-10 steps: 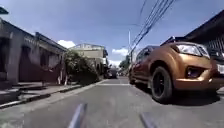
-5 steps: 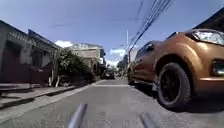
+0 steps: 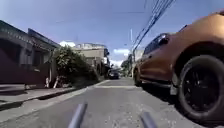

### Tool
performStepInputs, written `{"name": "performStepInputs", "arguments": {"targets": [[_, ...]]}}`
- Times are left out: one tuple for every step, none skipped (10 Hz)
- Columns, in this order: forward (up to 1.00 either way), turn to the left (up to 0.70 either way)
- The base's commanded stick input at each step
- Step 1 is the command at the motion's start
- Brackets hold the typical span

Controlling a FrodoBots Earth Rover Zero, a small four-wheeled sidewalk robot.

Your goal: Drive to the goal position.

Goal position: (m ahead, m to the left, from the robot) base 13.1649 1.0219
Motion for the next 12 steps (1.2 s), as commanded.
{"name": "performStepInputs", "arguments": {"targets": [[1.0, -0.39], [1.0, -0.38], [1.0, -0.34], [1.0, -0.17], [1.0, -0.02], [1.0, 0.0], [1.0, 0.0], [1.0, 0.0], [1.0, 0.0], [1.0, 0.0], [1.0, 0.0], [1.0, 0.0]]}}
